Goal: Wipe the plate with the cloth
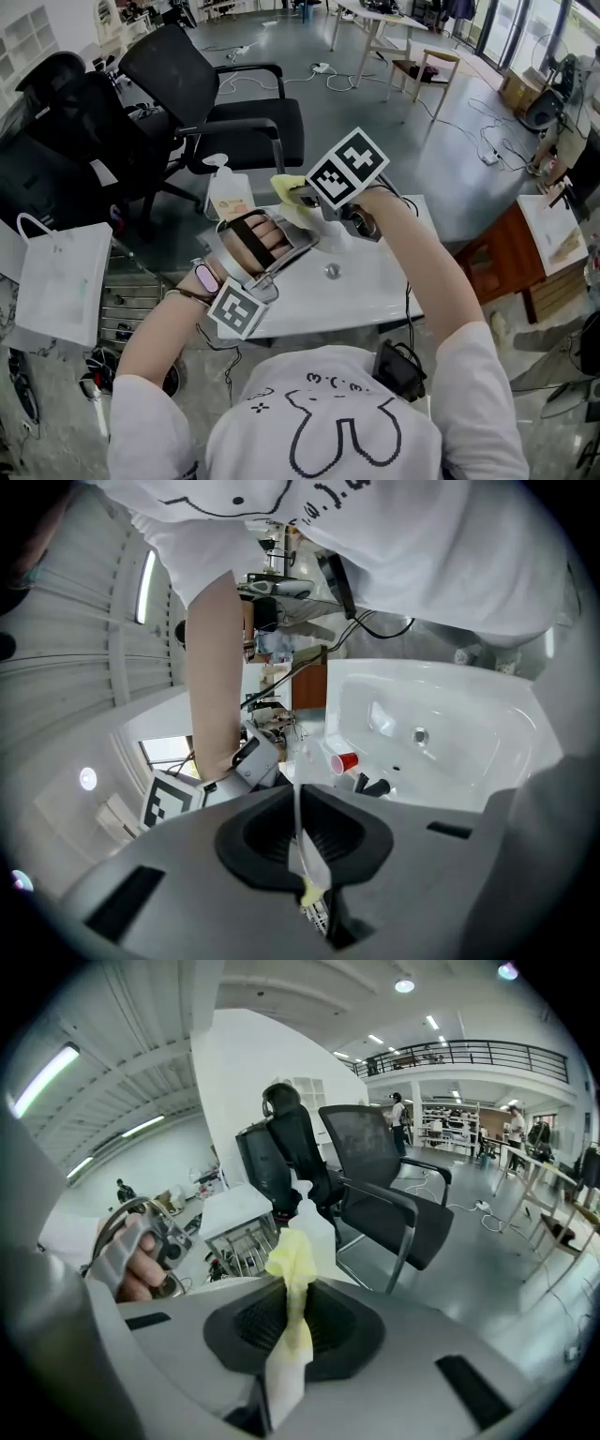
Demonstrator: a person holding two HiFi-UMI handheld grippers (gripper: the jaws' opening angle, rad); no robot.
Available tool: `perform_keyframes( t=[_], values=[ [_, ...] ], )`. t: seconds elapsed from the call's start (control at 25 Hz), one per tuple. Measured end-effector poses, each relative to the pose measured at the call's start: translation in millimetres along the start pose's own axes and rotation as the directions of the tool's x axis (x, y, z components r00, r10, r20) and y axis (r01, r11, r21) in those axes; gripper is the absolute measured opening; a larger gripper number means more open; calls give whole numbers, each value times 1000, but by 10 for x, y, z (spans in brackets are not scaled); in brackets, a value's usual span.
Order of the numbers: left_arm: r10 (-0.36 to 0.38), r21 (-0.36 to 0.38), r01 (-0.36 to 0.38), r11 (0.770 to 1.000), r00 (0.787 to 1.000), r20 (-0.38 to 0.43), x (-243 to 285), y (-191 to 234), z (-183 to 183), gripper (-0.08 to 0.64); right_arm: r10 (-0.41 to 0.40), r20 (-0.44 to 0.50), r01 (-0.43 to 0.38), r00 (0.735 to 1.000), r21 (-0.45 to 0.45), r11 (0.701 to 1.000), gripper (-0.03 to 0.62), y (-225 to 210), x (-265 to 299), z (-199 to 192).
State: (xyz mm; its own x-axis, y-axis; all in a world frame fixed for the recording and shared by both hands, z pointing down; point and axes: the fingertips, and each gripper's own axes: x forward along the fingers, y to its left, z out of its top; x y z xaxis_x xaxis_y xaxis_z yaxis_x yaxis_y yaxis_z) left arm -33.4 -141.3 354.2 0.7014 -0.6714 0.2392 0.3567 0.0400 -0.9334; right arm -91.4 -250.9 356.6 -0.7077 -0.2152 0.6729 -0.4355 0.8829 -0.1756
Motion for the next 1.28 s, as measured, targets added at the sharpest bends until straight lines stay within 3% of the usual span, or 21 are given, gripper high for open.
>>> perform_keyframes(
  t=[0.24,0.52,0.72,0.88,1.04,1.2,1.28],
  values=[
    [15,-44,-15,999,1000,7,2,12,21,25,-64,-44,67,997,70,995,51,-329,29,-279],
    [14,-80,-14,997,1000,7,-6,-61,1,26,-51,-77,65,996,185,981,51,-510,-43,-748],
    [2,-103,-1,995,1000,11,49,-112,25,26,-52,-97,73,994,218,973,51,-555,-138,-987],
    [-42,-172,44,984,999,18,151,-267,24,20,-101,-91,119,991,219,968,51,-637,-236,-1067],
    [-86,-313,93,945,996,36,296,-458,1,20,-156,-51,164,986,247,955,51,-716,-338,-1181],
    [-129,-459,128,879,991,29,458,-708,-66,20,-246,33,228,969,274,934,51,-884,-390,-1258],
    [-158,-531,151,834,987,33,517,-853,-80,20,-253,52,225,966,315,922,51,-900,-381,-1355]
  ],
)
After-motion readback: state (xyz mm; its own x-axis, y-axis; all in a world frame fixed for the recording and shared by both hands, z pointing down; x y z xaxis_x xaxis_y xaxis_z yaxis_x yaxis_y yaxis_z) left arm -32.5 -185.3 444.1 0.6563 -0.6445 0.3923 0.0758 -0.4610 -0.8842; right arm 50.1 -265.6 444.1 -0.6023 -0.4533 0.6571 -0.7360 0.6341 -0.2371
